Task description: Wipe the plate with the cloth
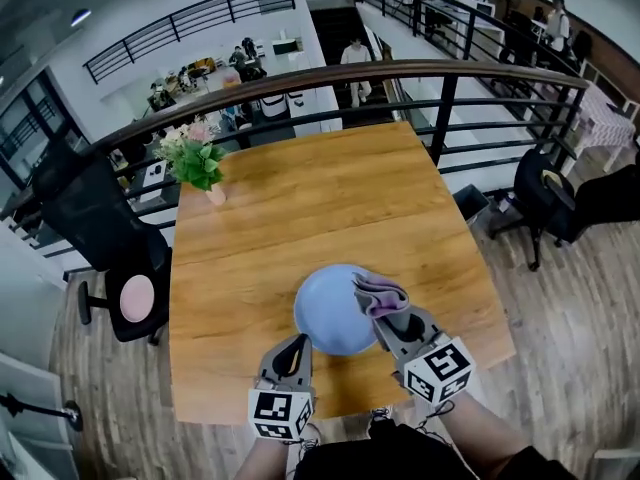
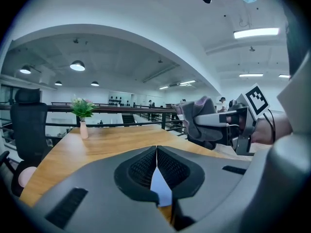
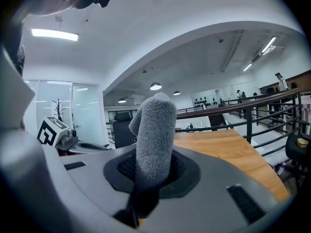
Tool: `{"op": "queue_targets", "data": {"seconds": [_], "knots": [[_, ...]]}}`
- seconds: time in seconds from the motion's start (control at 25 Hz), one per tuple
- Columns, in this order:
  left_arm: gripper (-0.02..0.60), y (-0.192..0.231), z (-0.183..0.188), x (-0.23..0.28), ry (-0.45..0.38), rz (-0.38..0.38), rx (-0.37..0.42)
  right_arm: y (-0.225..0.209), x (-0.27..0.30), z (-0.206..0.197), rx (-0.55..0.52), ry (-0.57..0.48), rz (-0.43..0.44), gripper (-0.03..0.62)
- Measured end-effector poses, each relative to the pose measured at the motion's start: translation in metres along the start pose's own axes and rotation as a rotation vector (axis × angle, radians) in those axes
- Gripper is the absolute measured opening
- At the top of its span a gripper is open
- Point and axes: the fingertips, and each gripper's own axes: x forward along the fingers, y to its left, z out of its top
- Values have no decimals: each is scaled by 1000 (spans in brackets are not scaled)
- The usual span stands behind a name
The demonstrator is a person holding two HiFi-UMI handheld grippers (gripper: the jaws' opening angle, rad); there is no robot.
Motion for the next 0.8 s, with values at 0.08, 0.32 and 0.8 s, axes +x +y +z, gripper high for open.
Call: {"op": "queue_targets", "data": {"seconds": [0.08, 0.32, 0.8], "knots": [[23, 1, -2, 5, 10, 36, -9, -7, 7, 0, -1, 5, 30, 72], [23, 10, -15, 22, 62, 130, -51, -22, 31, -1, -5, 26, 117, 72], [123, 25, -61, 42, 210, 248, -224, -25, 46, -27, -31, 100, 242, 72]]}}
